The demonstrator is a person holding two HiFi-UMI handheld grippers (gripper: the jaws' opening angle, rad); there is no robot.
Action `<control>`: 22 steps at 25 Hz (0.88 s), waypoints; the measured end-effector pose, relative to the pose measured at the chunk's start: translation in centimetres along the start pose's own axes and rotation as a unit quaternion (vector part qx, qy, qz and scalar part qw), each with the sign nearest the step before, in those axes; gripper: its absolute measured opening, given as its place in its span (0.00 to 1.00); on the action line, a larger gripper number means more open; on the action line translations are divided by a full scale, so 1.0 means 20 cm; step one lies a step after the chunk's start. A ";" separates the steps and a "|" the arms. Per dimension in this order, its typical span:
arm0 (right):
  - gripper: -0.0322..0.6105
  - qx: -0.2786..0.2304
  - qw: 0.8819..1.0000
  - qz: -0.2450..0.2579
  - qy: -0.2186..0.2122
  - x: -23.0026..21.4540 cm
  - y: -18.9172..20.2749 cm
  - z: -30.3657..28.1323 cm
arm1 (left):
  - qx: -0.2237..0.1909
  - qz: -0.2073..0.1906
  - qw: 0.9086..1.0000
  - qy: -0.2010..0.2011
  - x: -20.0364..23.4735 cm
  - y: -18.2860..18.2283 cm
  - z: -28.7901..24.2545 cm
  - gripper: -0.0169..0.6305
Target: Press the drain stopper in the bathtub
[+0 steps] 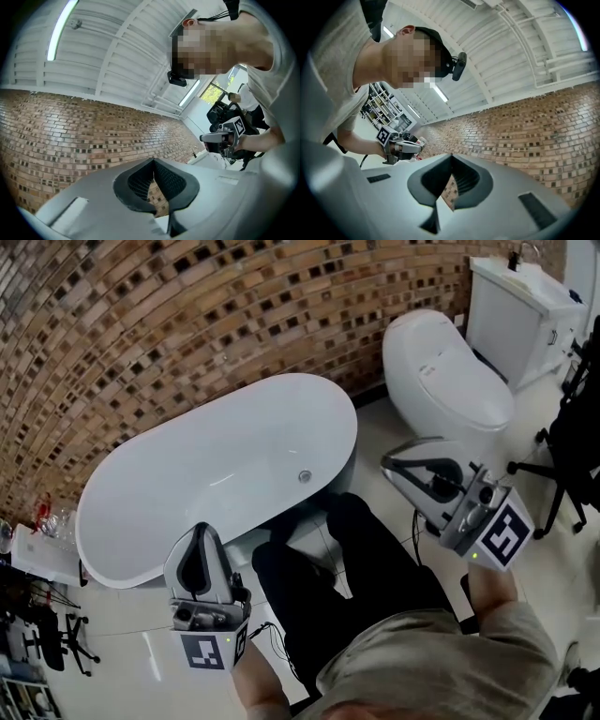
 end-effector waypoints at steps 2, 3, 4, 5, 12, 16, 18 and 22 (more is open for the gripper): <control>0.05 -0.005 1.000 0.012 0.001 0.01 -0.04 0.00 | -0.002 0.005 1.000 -0.001 0.00 -0.04 -0.01 0.02; 0.05 -0.008 1.000 0.018 0.000 0.02 -0.05 0.00 | -0.003 0.015 1.000 0.000 0.00 -0.05 -0.01 0.02; 0.05 -0.009 1.000 0.023 -0.002 0.02 -0.07 0.00 | -0.004 0.028 1.000 0.003 -0.01 -0.05 -0.01 0.02; 0.05 -0.009 1.000 0.029 -0.003 0.03 -0.07 0.00 | -0.002 0.039 0.999 0.008 -0.01 -0.04 -0.01 0.02; 0.05 0.019 0.999 0.041 -0.011 0.05 -0.01 -0.03 | 0.015 0.064 0.997 0.029 -0.03 0.01 0.03 0.02; 0.05 0.034 0.998 0.048 -0.001 0.03 0.03 -0.03 | 0.026 0.058 0.997 0.032 -0.04 0.04 0.03 0.02; 0.05 0.038 0.998 0.045 0.004 0.02 0.05 -0.03 | 0.029 0.057 0.997 0.033 -0.04 0.04 0.02 0.02; 0.05 0.040 0.998 0.040 0.007 0.00 0.06 -0.03 | 0.034 0.054 0.997 0.032 -0.04 0.06 0.03 0.02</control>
Point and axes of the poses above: the fingertips, and each gripper's own axes: z backward along the fingers, x to its left, y out of its underside, the point moved 8 cm from there along z, backward along the fingers, and after that the axes turned 3 degrees about -y, right-handed, at the moved point
